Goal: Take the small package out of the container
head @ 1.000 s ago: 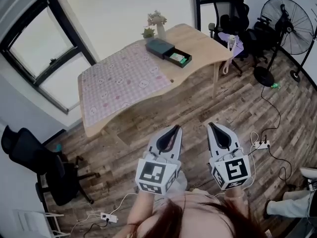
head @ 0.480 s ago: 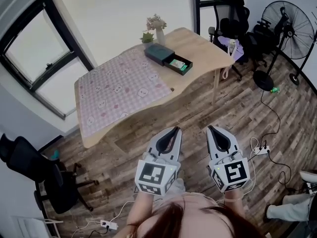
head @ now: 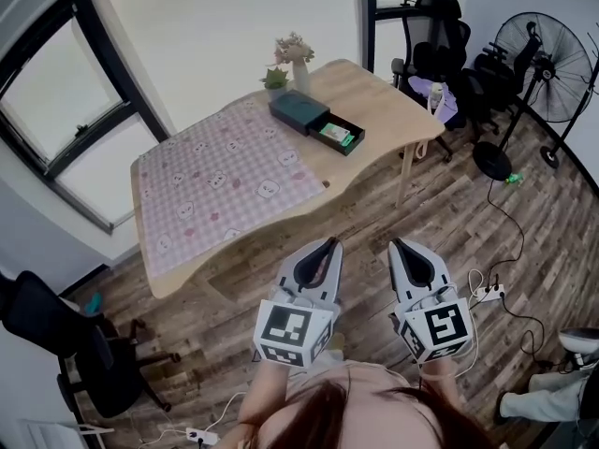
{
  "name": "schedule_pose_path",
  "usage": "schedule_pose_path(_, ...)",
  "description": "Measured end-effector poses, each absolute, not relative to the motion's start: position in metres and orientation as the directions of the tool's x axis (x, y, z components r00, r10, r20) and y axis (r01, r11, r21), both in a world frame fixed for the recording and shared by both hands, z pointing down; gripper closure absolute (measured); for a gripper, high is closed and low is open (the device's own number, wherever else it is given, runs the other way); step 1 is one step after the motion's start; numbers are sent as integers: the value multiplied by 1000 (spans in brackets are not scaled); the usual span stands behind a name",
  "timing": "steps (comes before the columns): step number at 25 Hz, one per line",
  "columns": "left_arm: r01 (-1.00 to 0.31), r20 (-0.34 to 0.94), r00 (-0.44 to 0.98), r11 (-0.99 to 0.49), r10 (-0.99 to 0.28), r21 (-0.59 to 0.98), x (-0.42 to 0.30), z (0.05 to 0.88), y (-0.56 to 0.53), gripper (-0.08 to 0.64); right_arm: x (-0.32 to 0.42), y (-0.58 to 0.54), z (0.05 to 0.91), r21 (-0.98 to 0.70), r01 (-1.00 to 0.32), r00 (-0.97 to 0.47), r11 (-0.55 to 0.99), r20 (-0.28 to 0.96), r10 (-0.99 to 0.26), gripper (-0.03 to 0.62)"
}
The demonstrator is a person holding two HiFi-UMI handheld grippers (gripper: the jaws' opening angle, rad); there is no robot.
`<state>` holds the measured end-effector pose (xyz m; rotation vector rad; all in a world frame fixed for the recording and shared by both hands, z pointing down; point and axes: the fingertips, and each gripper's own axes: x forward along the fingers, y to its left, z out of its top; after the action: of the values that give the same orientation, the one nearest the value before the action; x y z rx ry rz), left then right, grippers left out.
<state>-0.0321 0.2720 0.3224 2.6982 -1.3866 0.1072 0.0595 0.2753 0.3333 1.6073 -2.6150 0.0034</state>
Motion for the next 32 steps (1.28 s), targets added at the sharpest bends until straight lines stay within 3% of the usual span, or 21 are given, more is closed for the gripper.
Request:
schedule_pose_path(14,-783,100,622,-616,-776,88,-57,325,220,543,31,227,330,7,-898,-439,440,61,-896,592)
schedule_pose_path(32,-785,131,619,-613,-774,83,-17,339,111,543,64,121,341,-5,-896,-444,445,69,-893,592)
